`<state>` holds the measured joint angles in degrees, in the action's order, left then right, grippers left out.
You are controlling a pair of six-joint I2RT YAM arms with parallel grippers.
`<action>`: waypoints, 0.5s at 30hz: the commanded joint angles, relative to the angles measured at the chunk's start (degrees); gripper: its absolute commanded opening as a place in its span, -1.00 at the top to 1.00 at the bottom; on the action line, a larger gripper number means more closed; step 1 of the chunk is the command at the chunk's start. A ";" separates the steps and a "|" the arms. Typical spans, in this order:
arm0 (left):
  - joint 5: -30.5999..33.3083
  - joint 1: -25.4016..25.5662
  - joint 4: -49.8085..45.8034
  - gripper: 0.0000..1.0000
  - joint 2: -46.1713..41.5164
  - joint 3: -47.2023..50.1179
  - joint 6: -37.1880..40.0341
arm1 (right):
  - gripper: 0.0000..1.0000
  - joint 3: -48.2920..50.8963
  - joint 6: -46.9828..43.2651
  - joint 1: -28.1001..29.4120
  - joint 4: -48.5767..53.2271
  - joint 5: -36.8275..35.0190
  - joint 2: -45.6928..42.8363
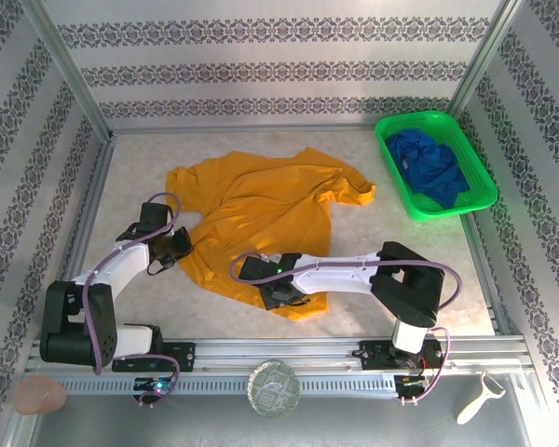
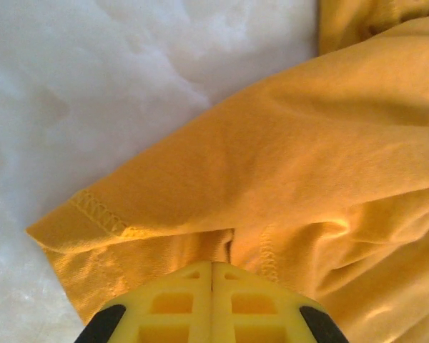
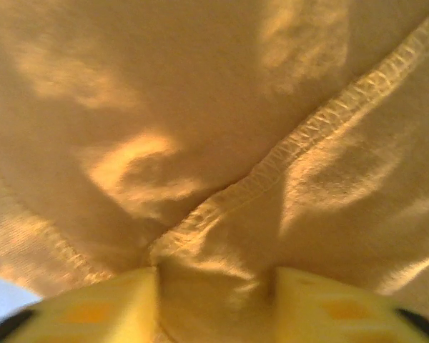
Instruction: Fold the inside-out t-shirt
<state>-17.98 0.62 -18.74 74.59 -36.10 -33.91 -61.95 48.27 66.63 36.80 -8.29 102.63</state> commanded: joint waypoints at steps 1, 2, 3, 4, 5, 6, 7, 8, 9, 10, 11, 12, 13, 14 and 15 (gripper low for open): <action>-1.36 -0.74 1.35 1.00 -1.60 0.21 -1.33 | 0.71 -0.94 0.90 0.34 1.44 -2.46 -0.71; -1.55 -0.73 1.19 1.00 -1.73 0.11 -1.33 | 0.90 -0.89 0.94 0.26 1.70 -2.59 -1.71; -1.70 -0.85 1.00 1.00 -2.03 0.01 -1.36 | 1.00 -0.95 0.99 0.21 2.11 -2.89 -3.31; -2.00 -0.89 0.62 1.00 -2.37 -0.14 -1.42 | 1.00 -1.07 1.03 0.25 2.70 -3.21 -5.19; -2.15 -0.95 0.42 1.00 -2.77 -0.26 -1.46 | 1.00 -1.11 0.95 0.25 3.05 -3.37 -6.82; -2.37 -1.00 0.10 1.00 -3.45 -0.28 -1.53 | 1.00 -1.20 0.85 0.22 3.54 -3.56 -9.69; -2.46 -0.99 -0.30 1.00 -4.11 -0.39 -1.67 | 1.00 -1.30 0.95 0.17 4.05 -3.87 -12.40; -2.58 -1.01 -0.62 1.00 -4.88 -0.39 -1.73 | 1.00 -1.07 1.02 0.09 4.44 -4.16 -14.78; -2.61 -1.07 -1.18 1.00 -5.66 -0.54 -1.84 | 1.00 -0.58 1.32 -0.09 4.75 -4.52 -17.99; -2.53 -1.12 -1.87 1.00 -6.47 -0.68 -1.82 | 1.00 0.28 1.60 -0.46 4.81 -4.54 -21.21; -2.39 -1.12 -2.48 1.00 -7.11 -0.84 -1.81 | 1.00 1.27 2.10 -1.05 4.78 -4.45 -23.63; -2.30 -1.09 -3.09 1.00 -7.72 -0.96 -1.74 | 1.00 2.68 2.68 -1.70 4.70 -4.21 -27.21; -2.47 -1.15 -3.59 1.00 -8.28 -1.07 -1.65 | 1.00 4.48 3.24 -2.59 4.45 -3.74 -30.25; -2.62 -1.20 -4.15 0.86 -8.67 -1.24 -1.51 | 1.00 6.11 3.72 -3.44 4.32 -3.17 -32.70; -2.81 -1.16 -4.43 0.62 -9.03 -1.20 -1.51 | 1.00 7.90 4.13 -4.49 3.96 -2.52 -34.93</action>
<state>-19.88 0.23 -19.84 66.76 -36.12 -35.00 -58.57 50.15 64.12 38.39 -10.63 71.64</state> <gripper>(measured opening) 0.154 0.058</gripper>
